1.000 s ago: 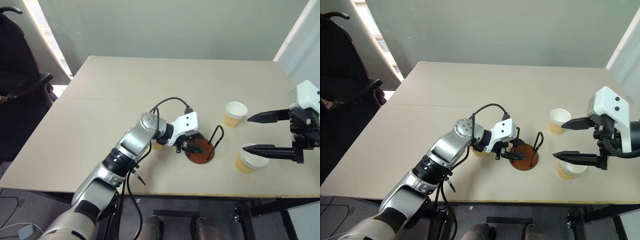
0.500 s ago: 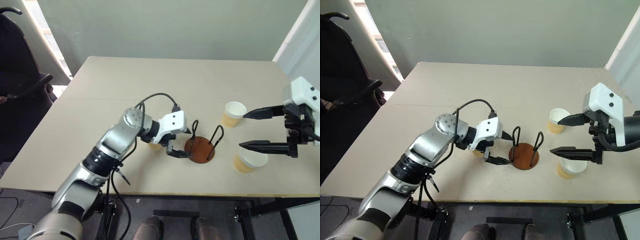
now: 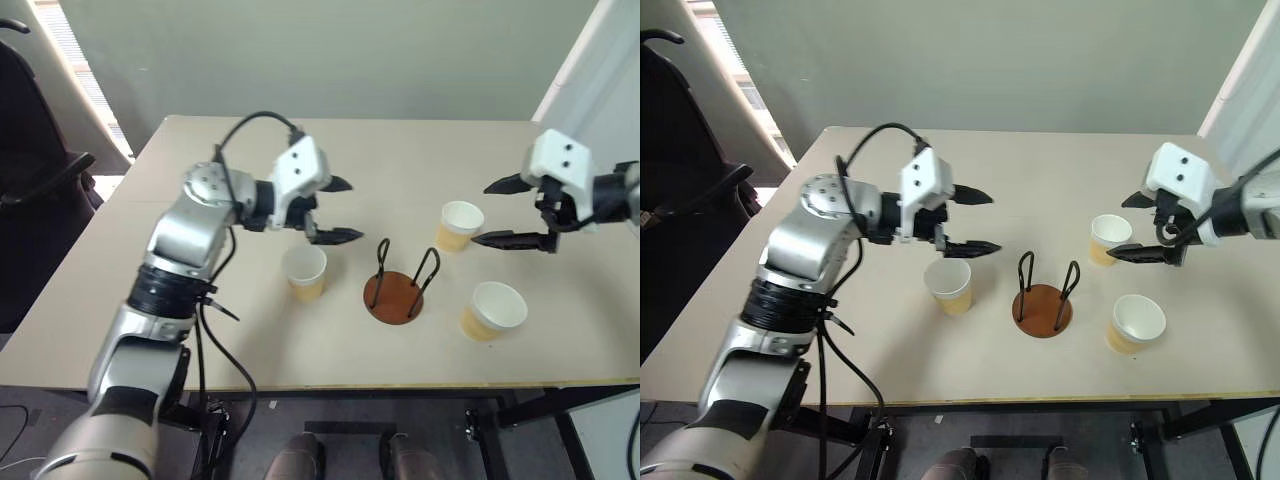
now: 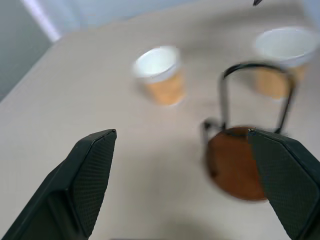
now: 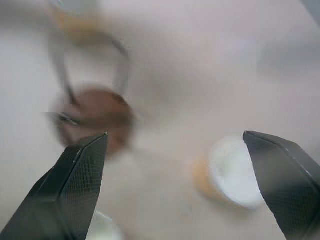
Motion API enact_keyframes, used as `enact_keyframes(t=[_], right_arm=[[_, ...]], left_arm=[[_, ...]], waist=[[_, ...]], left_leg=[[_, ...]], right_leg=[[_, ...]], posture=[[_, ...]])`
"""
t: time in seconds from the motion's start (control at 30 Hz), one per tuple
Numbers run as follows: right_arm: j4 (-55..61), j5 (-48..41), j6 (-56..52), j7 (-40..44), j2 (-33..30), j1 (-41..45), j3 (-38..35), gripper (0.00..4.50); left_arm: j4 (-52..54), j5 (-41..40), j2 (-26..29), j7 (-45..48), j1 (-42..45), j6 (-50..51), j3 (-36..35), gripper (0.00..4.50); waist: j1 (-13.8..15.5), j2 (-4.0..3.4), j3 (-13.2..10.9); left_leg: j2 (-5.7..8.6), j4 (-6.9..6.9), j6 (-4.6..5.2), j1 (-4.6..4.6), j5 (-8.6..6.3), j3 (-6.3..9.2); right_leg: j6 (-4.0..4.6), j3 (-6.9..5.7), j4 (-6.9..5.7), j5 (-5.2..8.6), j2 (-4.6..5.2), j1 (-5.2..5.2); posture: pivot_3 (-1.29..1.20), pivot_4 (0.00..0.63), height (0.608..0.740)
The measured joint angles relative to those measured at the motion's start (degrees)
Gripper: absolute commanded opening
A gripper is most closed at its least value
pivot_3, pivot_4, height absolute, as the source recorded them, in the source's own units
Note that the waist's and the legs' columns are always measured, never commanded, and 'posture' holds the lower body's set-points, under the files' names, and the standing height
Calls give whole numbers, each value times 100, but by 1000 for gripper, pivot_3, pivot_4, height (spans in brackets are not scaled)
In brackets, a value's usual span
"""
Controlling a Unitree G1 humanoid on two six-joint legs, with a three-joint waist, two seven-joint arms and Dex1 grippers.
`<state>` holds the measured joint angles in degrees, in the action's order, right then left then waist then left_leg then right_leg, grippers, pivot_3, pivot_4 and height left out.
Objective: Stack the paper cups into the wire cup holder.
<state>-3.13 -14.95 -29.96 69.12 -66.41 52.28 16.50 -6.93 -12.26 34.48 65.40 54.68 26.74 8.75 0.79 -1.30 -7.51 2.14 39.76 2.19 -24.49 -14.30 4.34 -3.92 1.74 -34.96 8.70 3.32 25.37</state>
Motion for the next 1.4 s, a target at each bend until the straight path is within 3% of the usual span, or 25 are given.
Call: enact_keyframes(t=[0.23,0.43,0.53,0.77,0.93,1.1,1.23,1.4], right_arm=[[-1945,1466,1234,250,1032,884,657,4500],[-3032,2197,1896,305,1547,1045,784,4500],[-3496,2538,2166,308,1789,1161,903,3967],[-3976,2930,2533,359,1998,1169,945,1545],[-3061,2838,2474,762,1753,1073,724,13],[-1198,2437,1920,1374,1183,704,321,13],[813,1598,673,2011,1033,819,-13,13],[1942,905,-403,2248,983,1119,-158,13]], left_arm=[[58,-8,265,-183,-258,150,-196,4481],[312,-62,310,-234,-361,334,-206,4481],[432,-123,317,-259,-386,387,-207,4500],[511,-258,327,-239,-511,427,-207,4500],[698,-590,361,-10,-674,366,-248,4500],[706,-794,419,164,-722,317,-376,4500],[700,-809,430,222,-732,286,-354,4500],[677,-811,428,315,-731,216,-340,4500]], waist=[[9,-4,3],[46,-4,3],[44,-4,3],[47,-4,2],[60,-4,2],[58,-4,2],[27,-4,2],[10,-3,2]], left_leg=[[-2,-5,-42,-14,24,9],[-1,-5,-55,-31,17,9],[-2,-13,-66,-38,16,11],[-2,-25,-78,-37,13,12],[-2,-44,-83,-40,15,14],[-4,-57,-92,-40,19,14],[-8,-60,-102,-37,25,13],[-9,-57,-102,-32,34,18]], right_leg=[[15,-10,7,2,0,8],[20,-12,13,5,0,22],[22,-13,9,6,0,35],[24,-13,3,7,0,41],[31,-17,4,10,0,46],[34,-20,3,12,0,44],[43,-20,10,18,-6,47],[95,-21,4,46,-6,42]], posture=[[0,150,740],[0,150,740],[0,150,740],[0,150,740],[0,150,740],[0,150,740],[0,150,740],[0,150,740]])
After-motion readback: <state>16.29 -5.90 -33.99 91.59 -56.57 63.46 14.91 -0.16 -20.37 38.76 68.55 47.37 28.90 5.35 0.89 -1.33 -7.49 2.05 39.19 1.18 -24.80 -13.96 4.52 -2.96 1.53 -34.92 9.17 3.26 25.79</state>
